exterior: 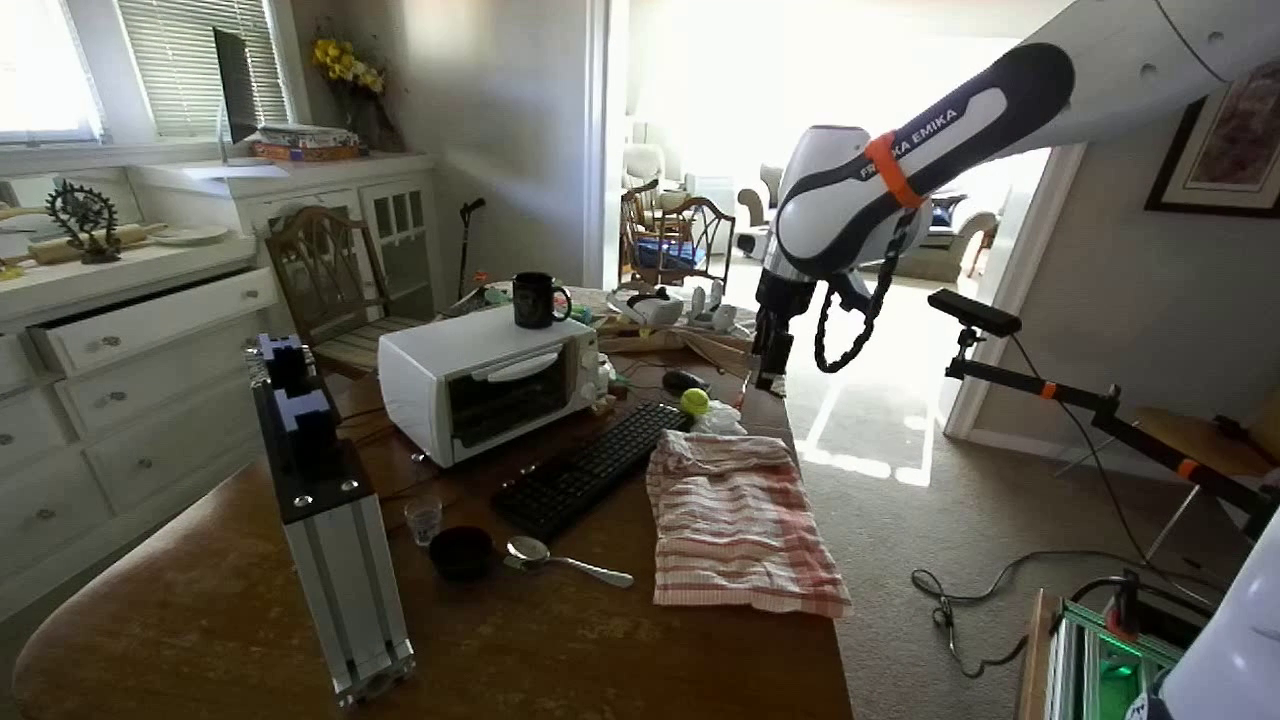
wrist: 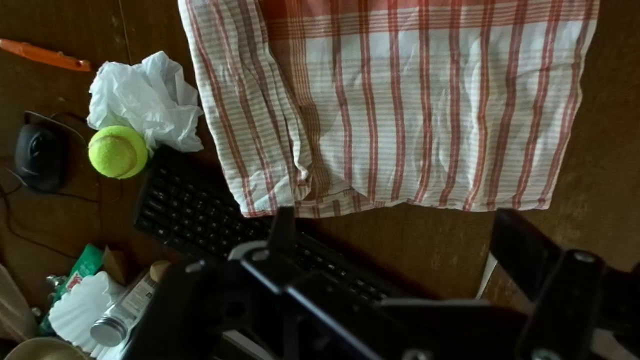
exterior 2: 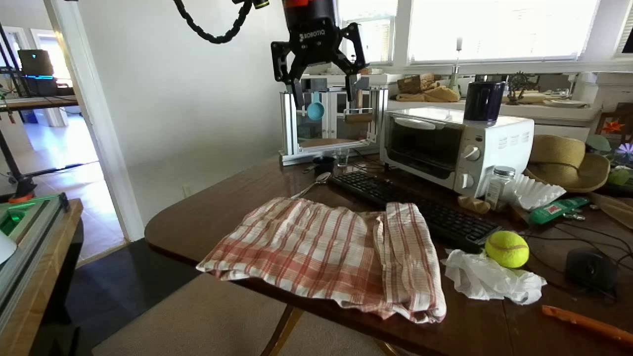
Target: Move the towel to the right then unfold it.
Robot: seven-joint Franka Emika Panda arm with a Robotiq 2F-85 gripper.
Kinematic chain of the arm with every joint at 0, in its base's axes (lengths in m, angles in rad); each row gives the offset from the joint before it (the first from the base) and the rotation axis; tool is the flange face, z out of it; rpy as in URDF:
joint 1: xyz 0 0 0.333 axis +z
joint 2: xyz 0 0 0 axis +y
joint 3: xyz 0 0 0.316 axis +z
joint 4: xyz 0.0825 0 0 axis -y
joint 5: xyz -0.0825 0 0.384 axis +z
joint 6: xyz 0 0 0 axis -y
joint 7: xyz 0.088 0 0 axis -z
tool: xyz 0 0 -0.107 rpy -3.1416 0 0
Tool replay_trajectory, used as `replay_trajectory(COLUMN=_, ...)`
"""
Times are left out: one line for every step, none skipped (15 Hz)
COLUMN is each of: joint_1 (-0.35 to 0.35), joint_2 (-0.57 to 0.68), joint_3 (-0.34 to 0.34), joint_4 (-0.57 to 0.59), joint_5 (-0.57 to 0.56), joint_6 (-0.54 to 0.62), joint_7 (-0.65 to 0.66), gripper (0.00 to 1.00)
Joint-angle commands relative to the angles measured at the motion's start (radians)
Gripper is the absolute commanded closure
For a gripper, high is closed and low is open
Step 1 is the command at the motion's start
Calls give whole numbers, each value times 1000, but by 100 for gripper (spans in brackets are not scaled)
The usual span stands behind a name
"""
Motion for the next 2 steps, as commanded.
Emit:
replay_trajectory(joint_1=15, joint_2=-2, joint_3=-17, joint_4=4, joint_5=-1, joint_6=-3, joint_7=-1, gripper=0)
replay_trajectory(joint_1=16, joint_2=-2, joint_3=-17, joint_4=5, joint_5=0, joint_6=-3, joint_7=-3, gripper=0)
